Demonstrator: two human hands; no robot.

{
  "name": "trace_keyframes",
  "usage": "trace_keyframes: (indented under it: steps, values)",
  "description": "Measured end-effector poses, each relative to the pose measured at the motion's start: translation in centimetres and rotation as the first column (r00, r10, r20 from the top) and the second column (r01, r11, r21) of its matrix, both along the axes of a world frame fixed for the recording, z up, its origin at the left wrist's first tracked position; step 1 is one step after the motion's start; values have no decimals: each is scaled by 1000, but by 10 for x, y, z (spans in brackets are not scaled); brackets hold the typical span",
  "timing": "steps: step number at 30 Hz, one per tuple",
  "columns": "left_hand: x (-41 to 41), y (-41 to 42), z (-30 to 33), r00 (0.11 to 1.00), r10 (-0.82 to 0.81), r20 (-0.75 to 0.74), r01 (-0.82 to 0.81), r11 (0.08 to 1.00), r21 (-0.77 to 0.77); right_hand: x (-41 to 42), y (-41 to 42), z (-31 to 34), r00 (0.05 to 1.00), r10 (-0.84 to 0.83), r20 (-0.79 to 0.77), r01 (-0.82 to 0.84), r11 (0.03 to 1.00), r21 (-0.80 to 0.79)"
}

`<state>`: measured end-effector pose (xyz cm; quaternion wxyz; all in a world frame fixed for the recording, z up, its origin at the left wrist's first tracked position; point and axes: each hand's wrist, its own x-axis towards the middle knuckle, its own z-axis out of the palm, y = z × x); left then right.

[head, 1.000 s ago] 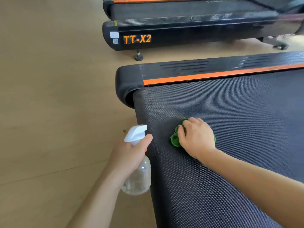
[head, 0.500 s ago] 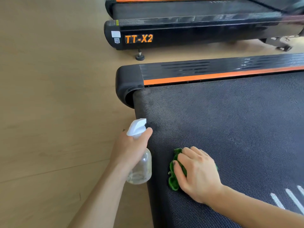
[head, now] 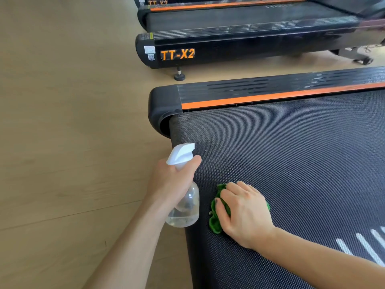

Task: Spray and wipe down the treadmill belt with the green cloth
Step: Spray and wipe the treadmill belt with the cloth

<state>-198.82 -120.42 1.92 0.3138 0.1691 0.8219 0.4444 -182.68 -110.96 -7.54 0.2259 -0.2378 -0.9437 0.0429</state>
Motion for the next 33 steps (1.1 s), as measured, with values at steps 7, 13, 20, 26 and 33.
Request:
trace_keyframes:
  steps: [7,13,20,26,33]
  values:
    - [6,1,5,999,-3,-43,4,1000,16,1,0,1,1000,-2,-10,2,1000,-4]
    - [-5,-3,4,992,126,17,-127,992,23,-8,1,5,995,103,15,-103,995,-1]
    - [-24,0,-18,973,227,41,-226,974,-11,-109,78,5,995,67,77,-67,998,-2]
    - [-35,7,-23,971,228,65,-228,974,-8,-163,164,8,878,-427,214,438,899,-2]
    - [-31,10,-23,967,241,86,-242,970,0,-77,21,12,991,97,91,-84,988,-129]
